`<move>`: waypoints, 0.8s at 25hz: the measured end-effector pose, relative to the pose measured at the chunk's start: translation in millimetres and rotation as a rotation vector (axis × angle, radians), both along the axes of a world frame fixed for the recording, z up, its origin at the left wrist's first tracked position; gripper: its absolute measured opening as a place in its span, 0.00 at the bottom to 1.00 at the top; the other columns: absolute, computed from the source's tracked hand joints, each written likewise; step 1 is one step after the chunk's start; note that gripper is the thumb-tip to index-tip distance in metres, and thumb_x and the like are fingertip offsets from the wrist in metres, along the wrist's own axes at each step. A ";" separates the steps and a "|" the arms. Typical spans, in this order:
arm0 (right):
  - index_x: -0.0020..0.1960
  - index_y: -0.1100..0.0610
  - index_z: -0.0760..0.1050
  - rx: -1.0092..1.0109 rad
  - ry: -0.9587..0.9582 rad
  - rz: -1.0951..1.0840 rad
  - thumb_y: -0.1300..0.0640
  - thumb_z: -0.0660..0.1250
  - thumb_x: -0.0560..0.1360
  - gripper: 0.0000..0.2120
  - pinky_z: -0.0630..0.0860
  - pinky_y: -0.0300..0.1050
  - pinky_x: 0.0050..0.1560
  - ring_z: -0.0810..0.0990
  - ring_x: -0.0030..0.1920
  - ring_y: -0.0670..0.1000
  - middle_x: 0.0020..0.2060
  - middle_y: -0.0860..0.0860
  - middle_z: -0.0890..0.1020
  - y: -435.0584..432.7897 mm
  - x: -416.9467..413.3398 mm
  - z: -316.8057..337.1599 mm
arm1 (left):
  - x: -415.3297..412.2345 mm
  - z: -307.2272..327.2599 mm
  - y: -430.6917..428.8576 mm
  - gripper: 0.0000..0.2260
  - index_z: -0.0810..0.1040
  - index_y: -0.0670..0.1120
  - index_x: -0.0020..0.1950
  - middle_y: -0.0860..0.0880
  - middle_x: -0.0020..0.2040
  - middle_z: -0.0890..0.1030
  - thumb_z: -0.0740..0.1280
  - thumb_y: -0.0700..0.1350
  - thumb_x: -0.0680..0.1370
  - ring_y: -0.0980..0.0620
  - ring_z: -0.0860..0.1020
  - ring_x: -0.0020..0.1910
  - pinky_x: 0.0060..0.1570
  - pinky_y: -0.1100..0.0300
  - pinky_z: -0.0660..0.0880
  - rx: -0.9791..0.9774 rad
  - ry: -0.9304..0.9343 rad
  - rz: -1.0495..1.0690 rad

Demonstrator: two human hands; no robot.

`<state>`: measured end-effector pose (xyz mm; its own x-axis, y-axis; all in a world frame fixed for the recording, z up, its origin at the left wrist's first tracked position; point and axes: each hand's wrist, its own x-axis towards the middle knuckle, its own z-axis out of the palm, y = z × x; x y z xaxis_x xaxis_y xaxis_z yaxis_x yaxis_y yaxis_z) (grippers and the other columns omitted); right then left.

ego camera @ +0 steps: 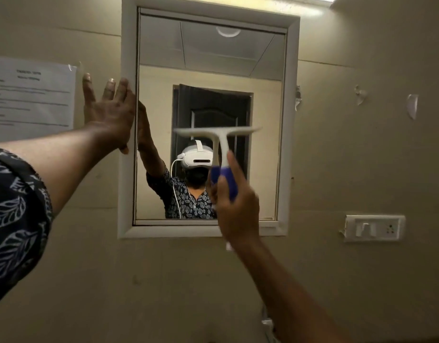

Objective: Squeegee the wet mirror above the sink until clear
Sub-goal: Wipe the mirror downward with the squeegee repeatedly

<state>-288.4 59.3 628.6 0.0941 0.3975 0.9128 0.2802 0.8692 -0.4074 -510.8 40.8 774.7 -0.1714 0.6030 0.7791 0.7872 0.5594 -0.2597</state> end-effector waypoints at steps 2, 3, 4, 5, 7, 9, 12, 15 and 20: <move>0.73 0.44 0.56 -0.094 0.013 0.027 0.50 0.55 0.79 0.23 0.75 0.31 0.29 0.77 0.33 0.43 0.36 0.43 0.75 -6.1 2.0 -54.3 | 2.0 -0.8 0.8 0.57 0.43 0.41 0.78 0.42 0.78 0.43 0.78 0.54 0.63 0.43 0.44 0.77 0.71 0.36 0.39 0.002 -0.016 -0.014; 0.73 0.43 0.56 -0.134 0.025 0.049 0.49 0.55 0.78 0.24 0.72 0.31 0.27 0.76 0.30 0.44 0.34 0.45 0.75 -9.6 2.2 -76.6 | 2.5 -0.5 1.4 0.57 0.43 0.41 0.78 0.42 0.78 0.43 0.78 0.53 0.63 0.43 0.44 0.77 0.71 0.37 0.39 0.003 -0.030 -0.026; 0.72 0.42 0.56 -0.166 0.037 0.064 0.48 0.55 0.78 0.24 0.70 0.31 0.25 0.74 0.27 0.44 0.31 0.48 0.75 -12.9 2.1 -94.9 | 2.6 0.5 1.9 0.57 0.43 0.41 0.78 0.42 0.78 0.43 0.79 0.53 0.63 0.43 0.44 0.77 0.71 0.37 0.40 0.003 -0.047 -0.039; 0.72 0.40 0.57 -0.187 0.043 0.065 0.48 0.55 0.77 0.24 0.69 0.31 0.24 0.73 0.25 0.45 0.29 0.50 0.75 -16.5 2.2 -109.7 | 2.5 1.5 2.0 0.57 0.43 0.41 0.78 0.42 0.78 0.43 0.79 0.53 0.63 0.43 0.44 0.77 0.71 0.37 0.40 0.001 -0.067 -0.053; 0.70 0.39 0.57 -0.201 0.039 0.033 0.49 0.56 0.76 0.23 0.71 0.32 0.25 0.74 0.26 0.46 0.27 0.51 0.74 -23.1 3.8 -130.6 | 1.9 2.2 2.2 0.58 0.43 0.41 0.78 0.42 0.78 0.43 0.79 0.53 0.62 0.43 0.44 0.77 0.71 0.37 0.41 -0.010 -0.083 -0.067; 0.69 0.41 0.60 -0.198 0.028 -0.022 0.51 0.58 0.75 0.23 0.74 0.34 0.26 0.76 0.27 0.47 0.26 0.49 0.75 -26.3 5.5 -147.7 | 1.6 1.3 3.0 0.58 0.42 0.41 0.78 0.42 0.78 0.42 0.79 0.54 0.62 0.43 0.44 0.77 0.71 0.37 0.41 -0.019 -0.066 -0.052; 0.71 0.52 0.60 -0.248 -0.011 -0.077 0.53 0.61 0.73 0.27 0.71 0.31 0.24 0.74 0.24 0.44 0.22 0.46 0.73 -29.0 6.1 -165.4 | 3.5 -0.6 2.4 0.58 0.42 0.40 0.78 0.42 0.78 0.42 0.79 0.53 0.63 0.44 0.44 0.78 0.71 0.37 0.41 -0.019 -0.067 -0.035; 0.71 0.58 0.60 -0.258 -0.050 -0.090 0.57 0.63 0.74 0.27 0.71 0.31 0.24 0.74 0.24 0.43 0.22 0.45 0.73 -30.6 4.1 -161.5 | 7.1 -0.7 0.5 0.57 0.42 0.40 0.78 0.41 0.78 0.42 0.78 0.52 0.64 0.43 0.44 0.78 0.72 0.37 0.42 -0.023 -0.065 -0.028; 0.71 0.44 0.63 -0.103 0.021 0.019 0.52 0.55 0.78 0.21 0.70 0.31 0.23 0.72 0.23 0.45 0.27 0.52 0.75 -37.1 14.6 -69.7 | 10.3 -2.0 0.2 0.56 0.42 0.39 0.78 0.41 0.78 0.42 0.78 0.52 0.64 0.43 0.44 0.78 0.72 0.37 0.43 -0.036 -0.050 0.017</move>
<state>-273.7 22.1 558.9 0.1046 0.4907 0.8650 0.2548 0.8275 -0.5002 -500.4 41.0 772.7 -0.2200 0.6272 0.7472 0.7902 0.5637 -0.2405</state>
